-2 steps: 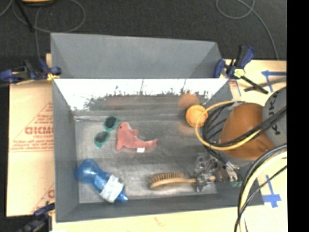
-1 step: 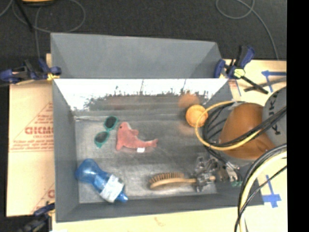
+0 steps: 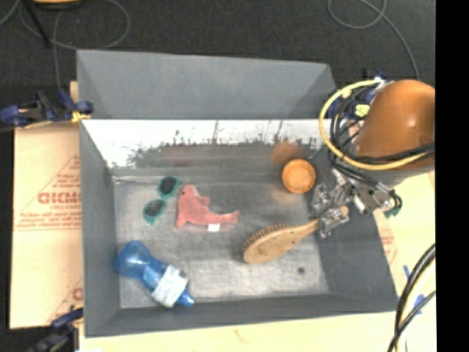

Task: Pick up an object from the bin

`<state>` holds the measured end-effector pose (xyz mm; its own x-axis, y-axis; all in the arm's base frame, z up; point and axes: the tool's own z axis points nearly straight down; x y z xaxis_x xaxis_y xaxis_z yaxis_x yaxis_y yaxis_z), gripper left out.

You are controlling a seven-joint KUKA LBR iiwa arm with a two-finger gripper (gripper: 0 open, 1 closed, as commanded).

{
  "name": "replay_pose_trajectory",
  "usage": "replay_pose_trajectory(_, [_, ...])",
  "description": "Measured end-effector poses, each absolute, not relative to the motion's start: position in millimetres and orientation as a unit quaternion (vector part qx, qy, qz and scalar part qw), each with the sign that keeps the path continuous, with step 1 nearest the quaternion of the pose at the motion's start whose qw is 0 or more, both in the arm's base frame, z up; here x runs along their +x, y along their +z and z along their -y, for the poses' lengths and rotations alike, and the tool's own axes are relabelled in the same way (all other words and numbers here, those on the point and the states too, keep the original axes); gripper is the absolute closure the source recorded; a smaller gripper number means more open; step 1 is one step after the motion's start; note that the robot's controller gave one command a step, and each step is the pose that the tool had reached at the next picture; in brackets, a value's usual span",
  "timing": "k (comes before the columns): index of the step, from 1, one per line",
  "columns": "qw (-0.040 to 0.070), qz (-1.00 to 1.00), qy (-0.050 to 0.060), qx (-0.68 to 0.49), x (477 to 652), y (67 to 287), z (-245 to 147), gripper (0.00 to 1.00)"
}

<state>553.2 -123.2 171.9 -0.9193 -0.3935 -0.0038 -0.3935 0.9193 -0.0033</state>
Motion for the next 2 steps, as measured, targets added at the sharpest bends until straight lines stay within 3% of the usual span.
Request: replay_pose_trajectory(2, [0.002, -0.980, -0.001, -0.201, 552.8, 171.4, 123.1, 1.00])
